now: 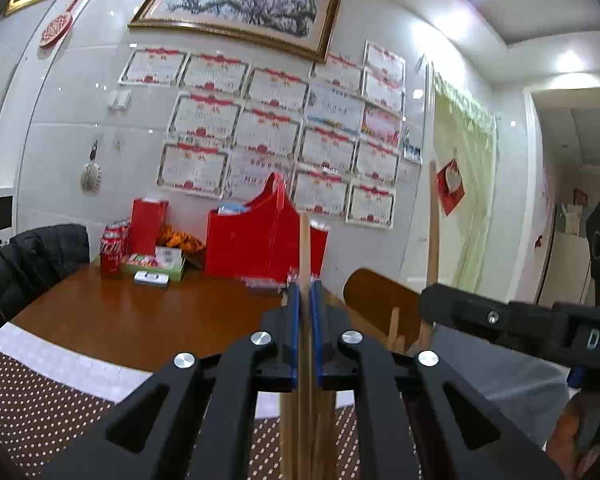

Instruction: Organize utensils

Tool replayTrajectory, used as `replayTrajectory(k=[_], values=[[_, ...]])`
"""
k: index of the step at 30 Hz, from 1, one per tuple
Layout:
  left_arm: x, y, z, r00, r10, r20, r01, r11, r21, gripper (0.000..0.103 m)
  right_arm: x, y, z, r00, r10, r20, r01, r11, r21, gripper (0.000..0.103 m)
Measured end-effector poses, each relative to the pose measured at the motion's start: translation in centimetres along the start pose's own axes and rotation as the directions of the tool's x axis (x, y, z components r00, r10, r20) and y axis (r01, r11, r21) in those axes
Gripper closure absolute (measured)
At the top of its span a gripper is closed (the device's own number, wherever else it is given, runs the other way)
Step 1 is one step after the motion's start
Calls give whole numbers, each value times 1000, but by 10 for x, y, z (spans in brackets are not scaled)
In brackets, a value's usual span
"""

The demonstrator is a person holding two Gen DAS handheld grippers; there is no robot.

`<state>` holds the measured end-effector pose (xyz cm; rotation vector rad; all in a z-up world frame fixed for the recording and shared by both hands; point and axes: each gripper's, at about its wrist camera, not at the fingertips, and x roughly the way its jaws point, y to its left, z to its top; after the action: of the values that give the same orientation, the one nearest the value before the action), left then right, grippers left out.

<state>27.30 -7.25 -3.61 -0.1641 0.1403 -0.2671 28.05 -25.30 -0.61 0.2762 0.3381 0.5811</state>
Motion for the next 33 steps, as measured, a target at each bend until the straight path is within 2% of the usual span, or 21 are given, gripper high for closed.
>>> replayTrajectory(k=[1,2,3,4,5,7,10,15,21,23,28,33], values=[[-1,2,0,1000,8,-5,-8,1000,-1,79,1,-2,0,1000,1,-12,-1,1000,11,82],[-3,4,-1,1000,19,-7,-19,1000,-4,69,1,-4,0,1000,-8,-12,8,1000,26,66],[-8,7,-1,1000,30,-4,-30,1000,-10,56,-1,-6,0,1000,-18,-3,18,999,36,18],[-12,10,0,999,36,-3,-36,999,-17,52,-4,-6,0,1000,-26,14,26,999,41,11],[-16,12,2,999,42,-8,-42,999,-17,50,-9,-6,1,999,-34,41,33,999,44,11],[-23,15,3,998,64,-20,-64,998,-10,35,-13,-6,3,999,-28,41,26,998,48,10],[-37,16,7,994,103,-49,-102,995,19,26,-17,-5,5,998,-37,50,34,998,60,6],[-69,15,10,974,199,-110,-190,978,85,22,-28,10,11,997,-70,44,68,997,46,6],[-126,7,9,942,305,-139,-280,944,174,17,-59,38,1,990,-142,17,141,990,22,6],[-148,5,9,941,302,-154,-277,947,164,12,-70,47,-6,984,-177,-9,177,984,2,6],[-188,2,5,934,313,-172,-290,946,144,11,-95,70,-32,967,-250,-47,246,967,-70,6],[-211,2,-3,931,312,-192,-291,948,128,4,-111,81,-64,952,-299,-62,293,952,-93,6]])
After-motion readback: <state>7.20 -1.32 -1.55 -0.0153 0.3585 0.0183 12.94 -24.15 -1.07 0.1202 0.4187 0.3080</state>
